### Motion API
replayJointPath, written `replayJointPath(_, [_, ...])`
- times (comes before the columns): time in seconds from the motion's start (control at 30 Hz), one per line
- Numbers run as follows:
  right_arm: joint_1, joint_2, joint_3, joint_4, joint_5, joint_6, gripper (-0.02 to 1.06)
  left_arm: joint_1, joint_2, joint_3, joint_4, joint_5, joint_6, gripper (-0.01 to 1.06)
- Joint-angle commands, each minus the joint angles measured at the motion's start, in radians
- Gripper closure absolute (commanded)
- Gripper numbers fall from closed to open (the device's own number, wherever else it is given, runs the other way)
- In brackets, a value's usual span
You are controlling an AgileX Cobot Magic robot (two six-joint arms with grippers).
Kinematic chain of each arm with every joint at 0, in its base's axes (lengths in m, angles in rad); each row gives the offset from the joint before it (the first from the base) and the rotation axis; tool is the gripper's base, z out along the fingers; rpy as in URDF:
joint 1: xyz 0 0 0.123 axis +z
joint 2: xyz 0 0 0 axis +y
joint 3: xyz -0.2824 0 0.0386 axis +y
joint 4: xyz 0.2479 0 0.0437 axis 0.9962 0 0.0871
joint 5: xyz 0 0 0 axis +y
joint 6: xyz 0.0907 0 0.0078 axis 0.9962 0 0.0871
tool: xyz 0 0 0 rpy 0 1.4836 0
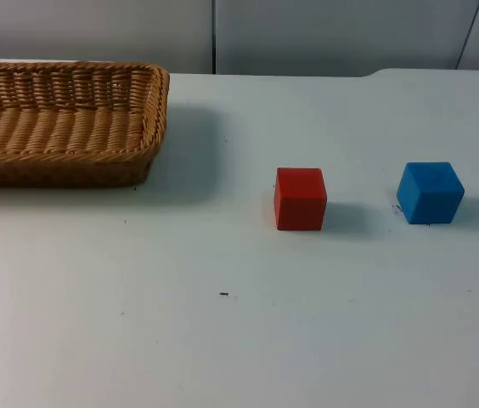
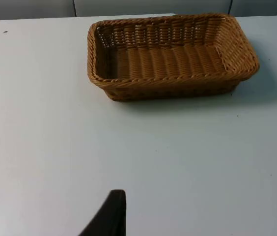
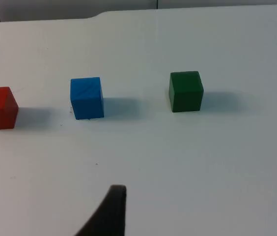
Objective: Pick up the basket with the left hand and place the blue cube into the basket with the right hand.
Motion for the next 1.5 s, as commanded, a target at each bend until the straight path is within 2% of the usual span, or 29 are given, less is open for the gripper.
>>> replayJointPath(0.0, [-0.007, -0.003, 0.0, -0.005, -0.014, -0.003, 0.0, -0.007, -0.004, 0.002, -0.001, -0.008, -0.006, 0.0])
replayJointPath(0.13, [-0.007, 0.07, -0.03, -0.012, -0.018, -0.003, 0.0, -0.007, -0.004, 0.002, -0.001, -0.01, -0.006, 0.0])
replayJointPath(0.27, [-0.007, 0.2, -0.072, -0.016, -0.07, -0.009, 0.0, -0.007, -0.004, -0.006, -0.001, -0.018, -0.002, 0.0])
replayJointPath(0.37, [-0.007, 0.312, -0.109, -0.017, -0.149, -0.03, 0.0, -0.007, 0.041, -0.037, -0.001, -0.087, 0.003, 0.0])
replayJointPath(0.4, [-0.007, 0.312, -0.109, -0.017, -0.149, -0.03, 0.0, -0.007, 0.041, -0.037, -0.001, -0.087, 0.003, 0.0])
replayJointPath(0.47, [-0.007, 0.405, -0.14, -0.016, -0.208, -0.03, 0.0, -0.007, 0.102, -0.071, -0.005, -0.163, 0.0, 0.0])
replayJointPath(0.63, [-0.007, 0.57, -0.21, -0.016, -0.255, -0.03, 0.0, -0.007, 0.257, -0.116, -0.031, -0.277, -0.011, 0.0])
replayJointPath(0.73, [-0.007, 0.679, -0.249, -0.013, -0.295, -0.03, 0.0, -0.007, 0.382, -0.142, -0.115, -0.398, 0.031, 0.0])
replayJointPath(0.77, [-0.007, 0.679, -0.249, -0.013, -0.295, -0.03, 0.0, -0.007, 0.382, -0.142, -0.115, -0.398, 0.031, 0.0])
replayJointPath(0.9, [-0.007, 0.796, -0.271, 0.001, -0.378, -0.03, 0.0, -0.007, 0.586, -0.178, -0.247, -0.509, 0.051, 0.0])
replayJointPath(0.93, [-0.007, 0.796, -0.271, 0.001, -0.378, -0.03, 0.0, -0.007, 0.586, -0.178, -0.247, -0.509, 0.051, 0.0])
replayJointPath(1.07, [-0.007, 0.887, -0.271, 0.039, -0.447, -0.03, 0.0, -0.007, 0.834, -0.194, -0.436, -0.652, 0.094, 0.0])
replayJointPath(1.17, [-0.007, 0.906, -0.271, 0.039, -0.467, -0.033, 0.0, -0.007, 0.943, -0.21, -0.516, -0.68, 0.117, 0.0])
replayJointPath(1.37, [-0.007, 0.921, -0.304, 0.037, -0.492, -0.049, 0.0, -0.007, 1.199, -0.263, -0.726, -0.724, 0.254, 0.0])
replayJointPath(1.47, [-0.007, 0.931, -0.329, 0.039, -0.497, -0.05, 0.0, -0.007, 1.286, -0.286, -0.782, -0.74, 0.259, 0.0])
